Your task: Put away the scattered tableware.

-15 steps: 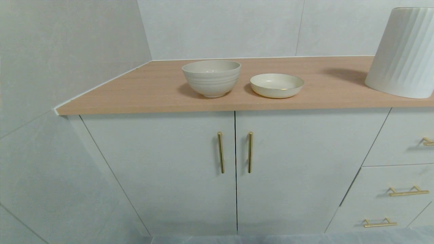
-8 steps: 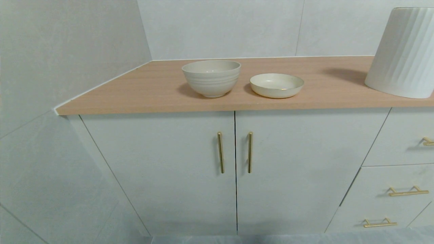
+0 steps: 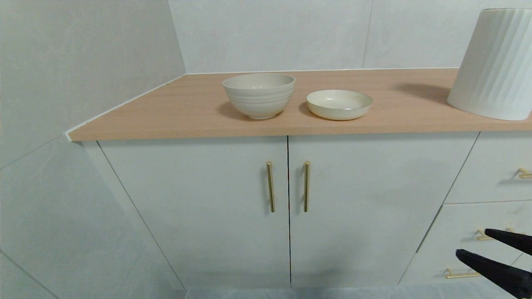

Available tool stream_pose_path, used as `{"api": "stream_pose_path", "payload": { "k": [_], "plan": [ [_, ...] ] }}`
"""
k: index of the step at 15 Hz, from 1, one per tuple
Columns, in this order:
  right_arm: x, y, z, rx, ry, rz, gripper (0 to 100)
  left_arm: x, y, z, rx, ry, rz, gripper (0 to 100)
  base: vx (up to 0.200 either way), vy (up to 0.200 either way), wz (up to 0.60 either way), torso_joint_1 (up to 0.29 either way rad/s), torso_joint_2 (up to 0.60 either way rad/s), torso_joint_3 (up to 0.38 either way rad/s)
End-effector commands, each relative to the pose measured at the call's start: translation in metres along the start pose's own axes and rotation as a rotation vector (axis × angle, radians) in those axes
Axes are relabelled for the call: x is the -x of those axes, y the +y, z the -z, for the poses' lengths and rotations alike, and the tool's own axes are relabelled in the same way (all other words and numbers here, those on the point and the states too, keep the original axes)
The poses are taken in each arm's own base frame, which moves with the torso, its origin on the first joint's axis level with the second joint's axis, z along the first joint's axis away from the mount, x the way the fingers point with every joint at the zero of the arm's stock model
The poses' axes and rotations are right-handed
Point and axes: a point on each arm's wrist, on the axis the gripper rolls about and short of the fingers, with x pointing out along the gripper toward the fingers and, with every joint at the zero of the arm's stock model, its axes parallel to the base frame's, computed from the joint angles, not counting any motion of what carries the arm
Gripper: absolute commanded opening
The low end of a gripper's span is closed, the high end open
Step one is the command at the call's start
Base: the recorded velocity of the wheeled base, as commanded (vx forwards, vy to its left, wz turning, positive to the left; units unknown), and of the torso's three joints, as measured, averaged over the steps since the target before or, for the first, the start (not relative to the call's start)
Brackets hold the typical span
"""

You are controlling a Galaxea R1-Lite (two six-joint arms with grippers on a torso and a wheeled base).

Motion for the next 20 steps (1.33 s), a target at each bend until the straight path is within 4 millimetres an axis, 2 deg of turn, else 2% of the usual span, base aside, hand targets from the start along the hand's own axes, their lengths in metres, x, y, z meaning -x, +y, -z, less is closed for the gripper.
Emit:
{"api": "stream_pose_path", "payload": {
  "k": [1, 6, 11, 13, 16, 18, 20],
  "plan": [
    [-0.053, -0.002, -0.01, 0.014, 0.117, -0.071, 100, 0.0, 0.0, 0.0, 0.0, 0.0, 0.0, 100, 0.0, 0.0, 0.0, 0.0, 0.0, 0.0],
    [-0.128, 0.016, -0.032, 0.05, 0.147, -0.195, 100, 0.0, 0.0, 0.0, 0.0, 0.0, 0.0, 100, 0.0, 0.0, 0.0, 0.0, 0.0, 0.0],
    [-0.173, 0.047, -0.059, 0.022, 0.11, -0.296, 100, 0.0, 0.0, 0.0, 0.0, 0.0, 0.0, 100, 0.0, 0.0, 0.0, 0.0, 0.0, 0.0],
    [-0.18, 0.055, -0.053, -0.024, 0.14, -0.32, 100, 0.0, 0.0, 0.0, 0.0, 0.0, 0.0, 100, 0.0, 0.0, 0.0, 0.0, 0.0, 0.0],
    [-0.193, 0.061, -0.048, -0.063, 0.114, -0.342, 100, 0.0, 0.0, 0.0, -0.001, 0.002, 0.0, 100, 0.0, 0.0, 0.0, 0.0, 0.0, 0.0],
    [-0.211, 0.068, -0.042, -0.058, 0.064, -0.37, 100, 0.0, 0.0, 0.0, -0.001, 0.002, 0.0, 100, 0.0, 0.0, 0.0, 0.0, 0.0, 0.0],
    [-0.216, 0.078, -0.038, -0.108, 0.052, -0.404, 100, 0.0, 0.0, 0.0, -0.001, 0.002, 0.0, 100, 0.0, 0.0, 0.0, 0.0, 0.0, 0.0]
  ]
}}
